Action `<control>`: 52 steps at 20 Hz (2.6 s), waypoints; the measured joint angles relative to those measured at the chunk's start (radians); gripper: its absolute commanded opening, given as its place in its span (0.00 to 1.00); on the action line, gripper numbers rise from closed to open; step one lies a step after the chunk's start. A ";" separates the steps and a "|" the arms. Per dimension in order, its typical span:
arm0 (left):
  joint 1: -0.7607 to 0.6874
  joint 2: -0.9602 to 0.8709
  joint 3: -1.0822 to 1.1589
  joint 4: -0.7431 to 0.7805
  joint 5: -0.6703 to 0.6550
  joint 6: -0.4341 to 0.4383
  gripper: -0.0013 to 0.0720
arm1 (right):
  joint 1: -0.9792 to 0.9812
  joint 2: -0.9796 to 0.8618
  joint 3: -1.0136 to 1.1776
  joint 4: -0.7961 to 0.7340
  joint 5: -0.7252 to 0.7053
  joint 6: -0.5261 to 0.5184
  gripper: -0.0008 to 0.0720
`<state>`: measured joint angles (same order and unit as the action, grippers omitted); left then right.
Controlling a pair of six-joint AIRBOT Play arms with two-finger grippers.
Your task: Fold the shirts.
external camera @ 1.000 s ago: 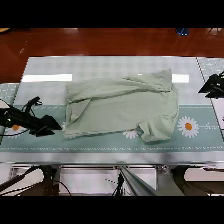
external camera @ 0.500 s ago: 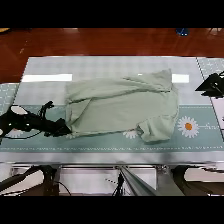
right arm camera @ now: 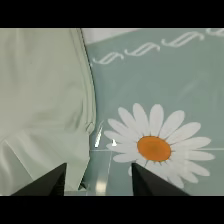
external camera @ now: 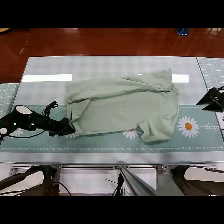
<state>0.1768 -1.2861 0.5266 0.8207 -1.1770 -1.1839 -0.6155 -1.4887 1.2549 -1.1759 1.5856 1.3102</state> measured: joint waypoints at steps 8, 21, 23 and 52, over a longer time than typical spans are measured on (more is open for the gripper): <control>0.004 0.000 0.002 -0.009 -0.012 0.005 0.05 | 0.053 0.020 -0.310 0.078 -0.211 -0.063 0.69; 0.015 0.059 0.190 -0.029 -0.020 0.006 0.05 | 0.235 0.119 -0.284 0.214 -0.388 -0.116 0.06; 0.021 0.079 0.300 -0.051 -0.015 0.005 0.05 | 0.241 0.166 -0.183 0.281 -0.450 -0.119 0.06; -0.010 -0.292 0.592 -0.087 0.184 0.003 0.74 | 0.410 -0.171 0.133 0.266 -0.997 -0.126 0.75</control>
<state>0.1665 -1.5780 1.1183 0.7334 -0.9932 -1.1805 -0.2050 -1.6600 1.3880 -0.9100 0.5884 1.1847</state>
